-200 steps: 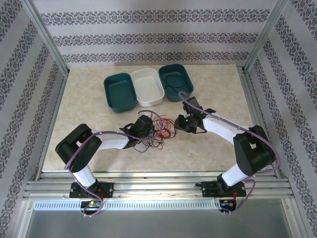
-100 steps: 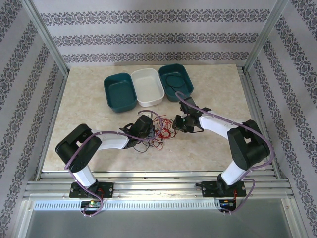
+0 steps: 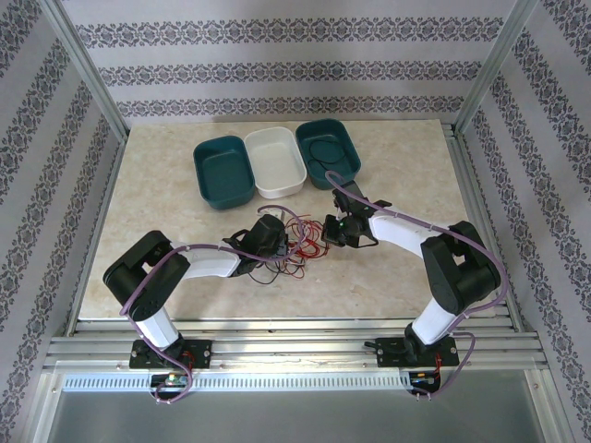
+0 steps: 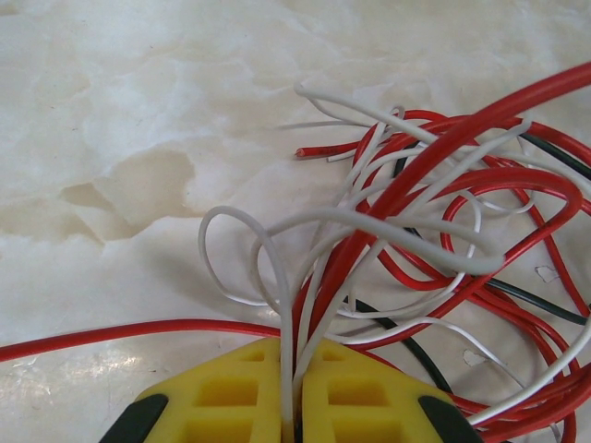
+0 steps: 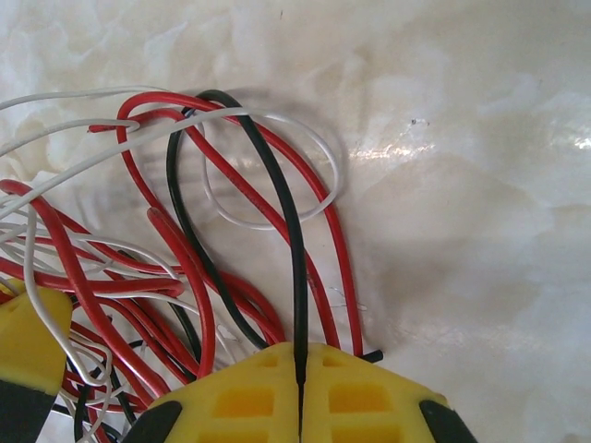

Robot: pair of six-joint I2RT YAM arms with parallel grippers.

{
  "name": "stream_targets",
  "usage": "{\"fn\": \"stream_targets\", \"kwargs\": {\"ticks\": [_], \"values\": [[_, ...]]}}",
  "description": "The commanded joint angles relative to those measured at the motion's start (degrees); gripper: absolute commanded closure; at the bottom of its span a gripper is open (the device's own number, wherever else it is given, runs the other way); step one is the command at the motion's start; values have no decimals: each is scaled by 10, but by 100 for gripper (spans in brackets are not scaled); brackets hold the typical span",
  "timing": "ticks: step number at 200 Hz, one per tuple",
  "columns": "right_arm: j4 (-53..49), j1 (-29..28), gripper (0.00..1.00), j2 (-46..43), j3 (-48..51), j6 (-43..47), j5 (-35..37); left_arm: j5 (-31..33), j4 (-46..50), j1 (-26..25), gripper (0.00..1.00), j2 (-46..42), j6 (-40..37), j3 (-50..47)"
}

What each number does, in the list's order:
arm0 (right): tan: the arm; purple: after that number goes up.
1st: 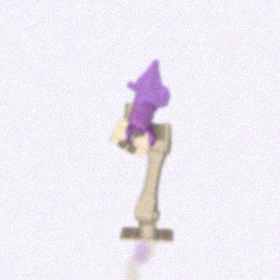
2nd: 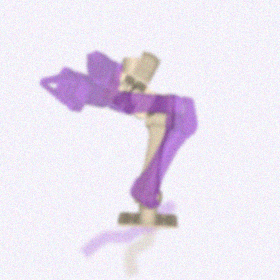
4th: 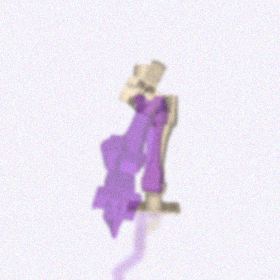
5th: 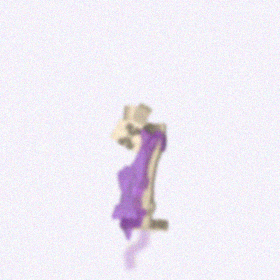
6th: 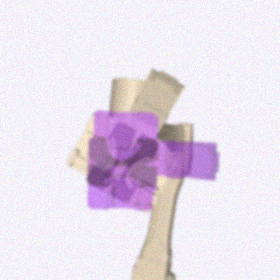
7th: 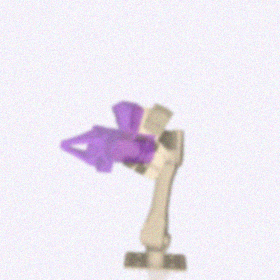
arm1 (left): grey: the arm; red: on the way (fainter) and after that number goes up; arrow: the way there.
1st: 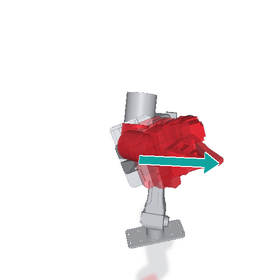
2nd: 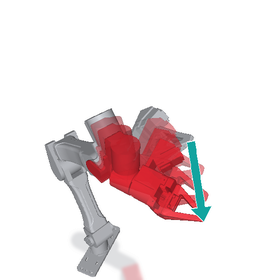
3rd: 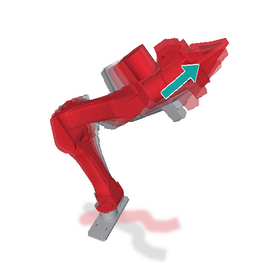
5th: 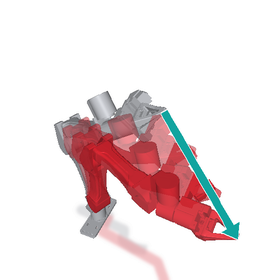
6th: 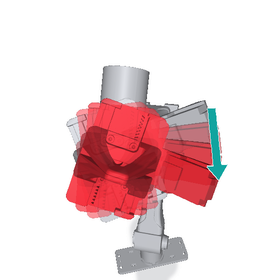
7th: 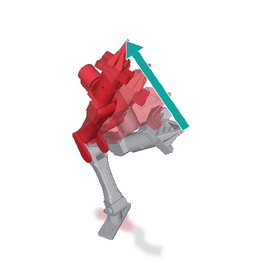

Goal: Untangle the cables

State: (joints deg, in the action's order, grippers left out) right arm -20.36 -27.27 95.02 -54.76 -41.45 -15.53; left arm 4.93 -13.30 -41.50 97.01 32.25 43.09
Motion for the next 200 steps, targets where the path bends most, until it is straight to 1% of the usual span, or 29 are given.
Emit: {"fn": "stream_targets", "kwargs": {"ticks": [1,11,54,127,200], "values": [[1,-5,97,-23,-13,-3,1,3,-5,5,92,0,11,-5],[2,-6,100,-32,-13,-1,5,5,-5,5,92,0,11,-6],[-1,-6,100,-64,-11,5,24,12,-3,6,92,4,17,-8],[4,-6,100,-97,-6,16,33,15,-1,6,92,9,20,-6],[18,-9,100,-180,9,36,43,13,0,7,92,17,20,-2]]}}
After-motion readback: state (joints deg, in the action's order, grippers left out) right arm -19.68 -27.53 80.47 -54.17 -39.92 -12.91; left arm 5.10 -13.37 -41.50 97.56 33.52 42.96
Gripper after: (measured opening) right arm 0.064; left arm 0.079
